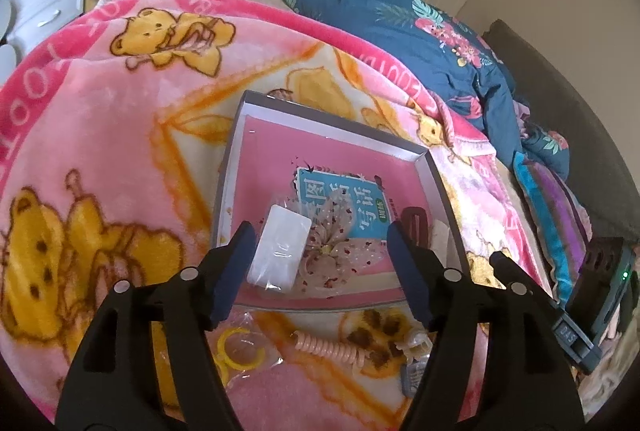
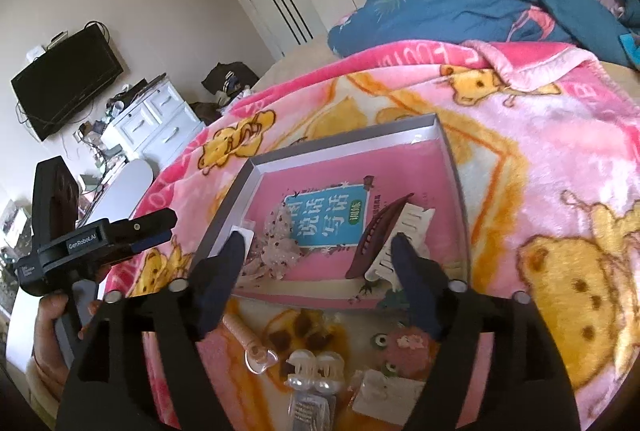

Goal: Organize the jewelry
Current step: 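Open both tools to release the bag and clip, then withdraw from the box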

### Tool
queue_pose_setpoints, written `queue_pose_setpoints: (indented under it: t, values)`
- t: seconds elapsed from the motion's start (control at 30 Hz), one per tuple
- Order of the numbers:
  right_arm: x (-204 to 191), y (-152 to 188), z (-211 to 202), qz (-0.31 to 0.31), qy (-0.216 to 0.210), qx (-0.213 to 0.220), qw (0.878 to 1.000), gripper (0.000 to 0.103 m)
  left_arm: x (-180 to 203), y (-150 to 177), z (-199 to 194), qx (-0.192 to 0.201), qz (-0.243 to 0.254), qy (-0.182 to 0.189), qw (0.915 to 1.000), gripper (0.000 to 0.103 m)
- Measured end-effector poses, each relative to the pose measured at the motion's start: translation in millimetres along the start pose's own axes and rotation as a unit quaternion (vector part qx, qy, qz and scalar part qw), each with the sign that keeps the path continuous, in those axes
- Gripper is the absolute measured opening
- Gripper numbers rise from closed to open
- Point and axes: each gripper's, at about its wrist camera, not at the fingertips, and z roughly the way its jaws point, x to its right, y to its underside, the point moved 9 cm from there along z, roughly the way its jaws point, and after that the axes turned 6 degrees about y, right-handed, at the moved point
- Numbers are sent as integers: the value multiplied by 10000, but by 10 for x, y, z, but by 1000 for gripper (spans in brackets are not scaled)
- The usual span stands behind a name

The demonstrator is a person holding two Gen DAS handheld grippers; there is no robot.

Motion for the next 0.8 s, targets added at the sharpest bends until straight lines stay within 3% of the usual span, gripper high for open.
queue_pose_setpoints:
  t: [0.2,0.27,0.3,0.6,0.8]
  values:
    - [40,19,-129,-30,126,107,9999,85,87,-3,-129,99,53,83,9999,69]
    - [49,21,-153,-45,138,106,9998,87,110,2,-152,91,84,63,9999,82]
    - [54,22,-173,-46,145,116,9998,87,124,5,-167,106,110,55,9999,84]
    - [64,14,-357,-60,201,268,9994,93,215,65,-297,200,217,16,9996,93]
    - [89,-4,-497,-37,245,355,9991,93,191,78,-395,275,110,34,9996,93]
